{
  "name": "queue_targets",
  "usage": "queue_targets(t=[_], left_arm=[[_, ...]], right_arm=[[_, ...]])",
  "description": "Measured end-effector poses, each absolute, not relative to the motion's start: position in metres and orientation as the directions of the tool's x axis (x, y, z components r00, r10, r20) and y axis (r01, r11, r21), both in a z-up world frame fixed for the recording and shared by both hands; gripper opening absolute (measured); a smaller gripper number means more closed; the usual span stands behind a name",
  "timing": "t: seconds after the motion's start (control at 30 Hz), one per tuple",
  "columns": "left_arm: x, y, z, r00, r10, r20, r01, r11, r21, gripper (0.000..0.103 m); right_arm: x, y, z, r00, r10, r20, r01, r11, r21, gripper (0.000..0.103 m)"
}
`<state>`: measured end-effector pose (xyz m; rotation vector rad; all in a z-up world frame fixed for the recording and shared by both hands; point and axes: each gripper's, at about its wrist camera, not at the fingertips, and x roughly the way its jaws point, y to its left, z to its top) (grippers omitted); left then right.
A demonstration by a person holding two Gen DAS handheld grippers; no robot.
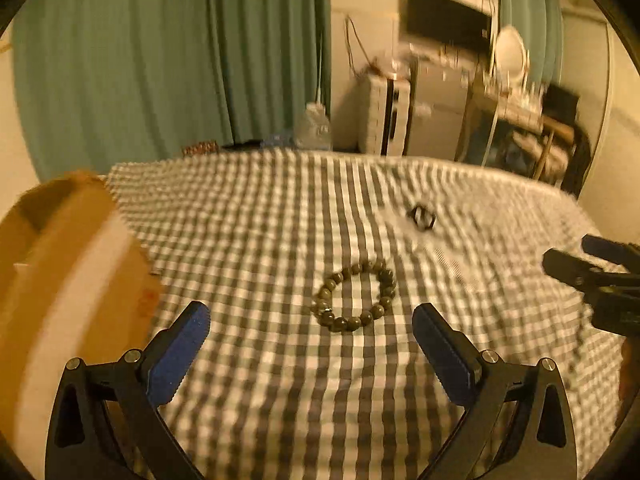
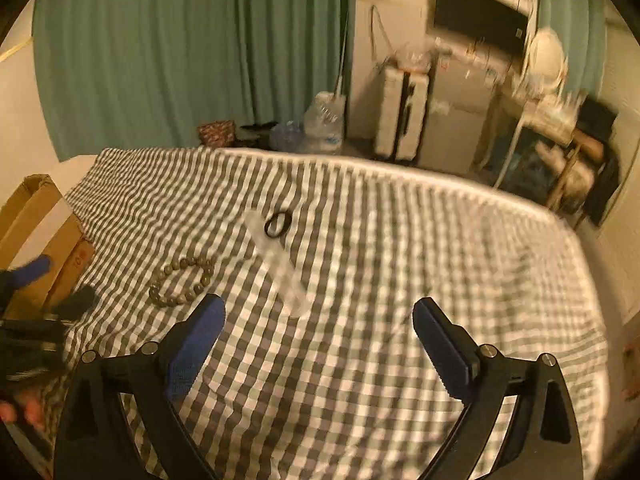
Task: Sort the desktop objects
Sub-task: 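Move both tools back over the bracelet and comb, then grasp the bead bracelet with the left tool while the right grasps the clear comb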
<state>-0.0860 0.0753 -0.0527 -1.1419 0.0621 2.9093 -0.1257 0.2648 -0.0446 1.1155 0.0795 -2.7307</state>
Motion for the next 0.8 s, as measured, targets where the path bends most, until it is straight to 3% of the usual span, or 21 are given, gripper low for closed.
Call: queue_targets(t=[0.17, 0.3, 0.43, 0.5, 0.6, 0.63, 0.7, 0.77, 0.8], left_arm=[[-0.129, 0.094, -0.089, -0.689, 0.053, -0.722, -0.075, -0.997, -0.002, 0.103], [-0.154, 0.099, -0.117, -0.651, 0.028, -0.758, -0.072, -0.997, 0.026, 0.103], [-0.167, 0.088, -0.140, -0.618, 0.081, -0.782, -0.062, -0.997, -0.054, 0.103], [-0.167, 0.088, -0.140, -0.623, 0.090, -0.777, -0.067, -0.996, -0.061, 0.103], [-0.167, 0.090, -0.142, -0.618, 0.106, -0.779, -0.087, -0.994, -0.067, 0.103], [-0.165, 0.088, -0.141, -0.617, 0.117, -0.778, -0.093, -0.993, -0.076, 0.101], [-0.161, 0.088, -0.139, -0.622, 0.120, -0.774, -0.110, -0.992, -0.064, 0.088], [-0.152, 0.083, -0.134, -0.623, 0.141, -0.769, -0.152, -0.987, -0.058, 0.058], [-0.148, 0.084, -0.132, -0.618, 0.151, -0.771, -0.176, -0.983, -0.052, 0.050]], right_arm=[[-0.160, 0.251, -0.074, -0.668, -0.222, -0.711, 0.280, -0.959, 0.037, 0.087], [-0.180, 0.236, -0.094, -0.656, -0.245, -0.714, 0.324, -0.946, 0.026, 0.086], [-0.194, 0.227, -0.121, -0.614, -0.251, -0.748, 0.349, -0.937, 0.029, 0.084], [-0.199, 0.225, -0.130, -0.597, -0.235, -0.767, 0.349, -0.937, 0.016, 0.072], [-0.201, 0.222, -0.134, -0.612, -0.224, -0.758, 0.352, -0.936, -0.007, 0.068], [-0.203, 0.221, -0.134, -0.612, -0.213, -0.762, 0.347, -0.938, -0.017, 0.065], [-0.203, 0.220, -0.131, -0.611, -0.197, -0.767, 0.338, -0.941, -0.027, 0.037], [-0.199, 0.218, -0.128, -0.596, -0.187, -0.781, 0.342, -0.939, -0.037, 0.030], [-0.196, 0.216, -0.128, -0.586, -0.178, -0.790, 0.342, -0.939, -0.043, 0.028]])
